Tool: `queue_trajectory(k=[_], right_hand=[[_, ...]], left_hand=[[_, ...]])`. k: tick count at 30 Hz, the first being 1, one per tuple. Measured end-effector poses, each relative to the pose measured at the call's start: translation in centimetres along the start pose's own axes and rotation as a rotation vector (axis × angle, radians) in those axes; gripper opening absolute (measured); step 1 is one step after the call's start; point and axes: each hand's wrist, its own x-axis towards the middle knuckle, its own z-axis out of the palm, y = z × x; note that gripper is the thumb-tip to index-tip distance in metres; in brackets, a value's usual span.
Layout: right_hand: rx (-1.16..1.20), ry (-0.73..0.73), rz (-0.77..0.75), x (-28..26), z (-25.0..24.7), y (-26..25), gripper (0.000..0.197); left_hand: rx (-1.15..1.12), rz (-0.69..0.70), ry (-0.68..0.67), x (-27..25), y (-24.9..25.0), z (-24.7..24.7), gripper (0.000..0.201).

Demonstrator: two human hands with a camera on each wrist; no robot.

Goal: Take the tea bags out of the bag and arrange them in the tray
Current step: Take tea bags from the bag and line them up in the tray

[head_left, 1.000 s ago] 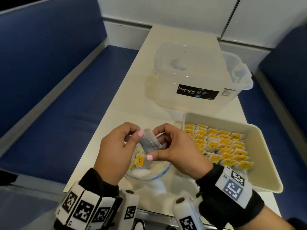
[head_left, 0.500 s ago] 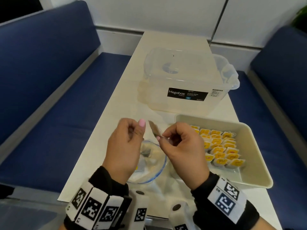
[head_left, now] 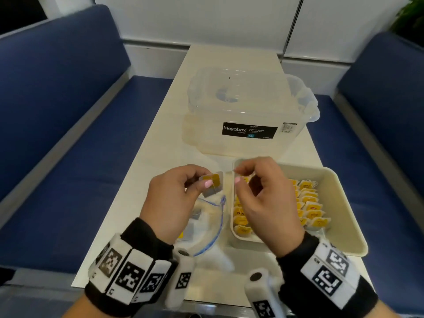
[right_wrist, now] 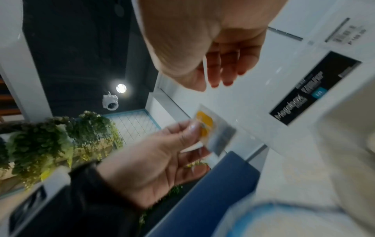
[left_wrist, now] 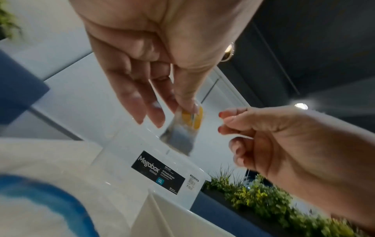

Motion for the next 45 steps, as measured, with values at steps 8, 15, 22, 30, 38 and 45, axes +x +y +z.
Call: queue_trajectory(k=[8,15,22,30,38,45], right_hand=[[-0.259,-0.465,0.019,4.2,-2.9,-1.0,0.014],[-0.494,-0.702,-0.041,5.7,-6.0,-1.6,0.006],[-0.62,-0.874,0.064,5.0,-8.8,1.0,0.005],[-0.86,-1.095,0.083,3.6,-7.8,6.0,0.009],[-0.937,-1.209,0.111,3.5,-5.4,8.4,0.014],[-0.975,-1.217,0.117,3.9,-4.5,9.3,0.013]], left_hand=[[0.221,0.085,-0.095,0.9,1.3,1.1,0.024],[0.185,0.108,-0.146,0.6,2.6,3.3,0.031],[0.213,0.08,-0.161,-0.5,1.1,3.9,0.04],[0.224,-0.021,-0.073,-2.1,-2.6,2.3,0.04],[0.194,-0.074,-0.049,-2.7,-3.5,1.7,0.036],[0.192,-0.089,-0.025,-2.8,-3.7,1.8,0.035]])
